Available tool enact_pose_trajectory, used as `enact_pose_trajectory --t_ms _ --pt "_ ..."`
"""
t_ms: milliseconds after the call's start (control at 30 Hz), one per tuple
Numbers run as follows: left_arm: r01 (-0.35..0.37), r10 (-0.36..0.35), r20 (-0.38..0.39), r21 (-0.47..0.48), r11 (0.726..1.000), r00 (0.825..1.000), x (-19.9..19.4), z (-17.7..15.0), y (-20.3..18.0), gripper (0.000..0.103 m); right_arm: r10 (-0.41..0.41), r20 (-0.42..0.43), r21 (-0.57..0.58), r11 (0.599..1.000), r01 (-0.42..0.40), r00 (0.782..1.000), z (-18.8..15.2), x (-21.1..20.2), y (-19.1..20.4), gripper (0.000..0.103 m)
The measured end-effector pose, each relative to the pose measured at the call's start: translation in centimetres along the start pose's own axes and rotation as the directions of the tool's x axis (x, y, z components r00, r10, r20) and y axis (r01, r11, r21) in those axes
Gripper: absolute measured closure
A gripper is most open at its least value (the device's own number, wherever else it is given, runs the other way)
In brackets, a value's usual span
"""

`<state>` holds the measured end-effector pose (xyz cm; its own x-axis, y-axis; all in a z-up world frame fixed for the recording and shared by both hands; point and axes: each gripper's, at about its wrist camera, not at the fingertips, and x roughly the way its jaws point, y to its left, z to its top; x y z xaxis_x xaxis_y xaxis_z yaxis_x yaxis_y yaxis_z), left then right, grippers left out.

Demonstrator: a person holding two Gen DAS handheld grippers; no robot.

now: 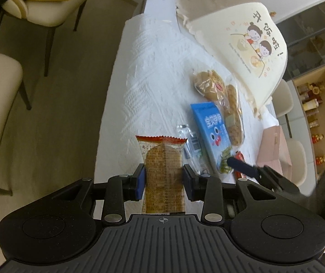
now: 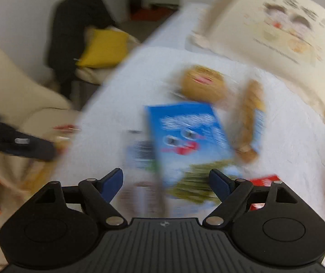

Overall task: Organize snacks
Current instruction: 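Grasp the clear cookie packet with the right tool while left holds the wafer packet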

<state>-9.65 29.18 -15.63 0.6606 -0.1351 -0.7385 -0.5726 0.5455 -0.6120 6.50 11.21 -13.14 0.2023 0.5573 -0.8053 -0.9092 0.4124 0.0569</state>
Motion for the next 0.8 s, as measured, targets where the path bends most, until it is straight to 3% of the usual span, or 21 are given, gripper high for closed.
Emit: enact_pose_trajectory --t_ms 67,233,267,300,333,567,633,700,800 --pt "-0.013 0.013 -0.005 -0.005 1.0 1.0 0.2 0.1 0.2 0.064 0.045 0.004 -0.038 0.998 -0.045 0.999 -0.6 -0.4 1.0 0.023" --pt "-0.03 0.03 -0.018 0.009 1.0 0.999 0.8 0.2 -0.1 0.064 -0.055 0.003 -0.025 0.998 0.055 0.998 -1.1 2.0 2.2 0.03" --pt "-0.036 0.037 -0.025 0.018 0.999 0.999 1.0 0.2 -0.3 0.064 -0.068 0.006 -0.017 0.998 0.068 0.998 -1.0 1.8 2.5 0.036" --pt "-0.041 0.042 -0.036 0.03 0.999 0.998 1.3 0.0 -0.5 0.064 -0.055 0.006 -0.016 0.998 0.055 0.998 -1.0 1.5 2.7 0.054" --pt "-0.045 0.047 -0.047 0.039 0.998 0.998 1.6 -0.1 -0.7 0.064 -0.017 -0.005 -0.013 1.0 0.017 1.0 -1.3 1.2 2.7 0.059" --pt "-0.045 0.054 -0.109 0.08 0.996 0.993 3.1 -2.0 -1.9 0.064 0.12 -0.048 0.032 0.992 -0.119 0.992 -4.6 -2.4 2.8 0.06" --pt "-0.051 0.06 -0.102 0.083 0.995 0.993 2.9 -2.1 -2.1 0.064 0.07 -0.002 0.024 0.997 -0.07 0.998 -4.9 -3.6 2.7 0.056" --pt "-0.062 0.069 -0.089 0.084 0.995 0.994 2.5 -2.2 -2.2 0.064 -0.009 0.044 -0.004 1.0 0.009 0.999 -4.8 -3.9 2.8 0.038" --pt "-0.075 0.08 -0.065 0.08 0.994 0.995 1.6 -1.9 -2.1 0.064 -0.036 0.049 -0.023 0.999 0.037 0.998 -4.0 -2.3 2.7 0.038"
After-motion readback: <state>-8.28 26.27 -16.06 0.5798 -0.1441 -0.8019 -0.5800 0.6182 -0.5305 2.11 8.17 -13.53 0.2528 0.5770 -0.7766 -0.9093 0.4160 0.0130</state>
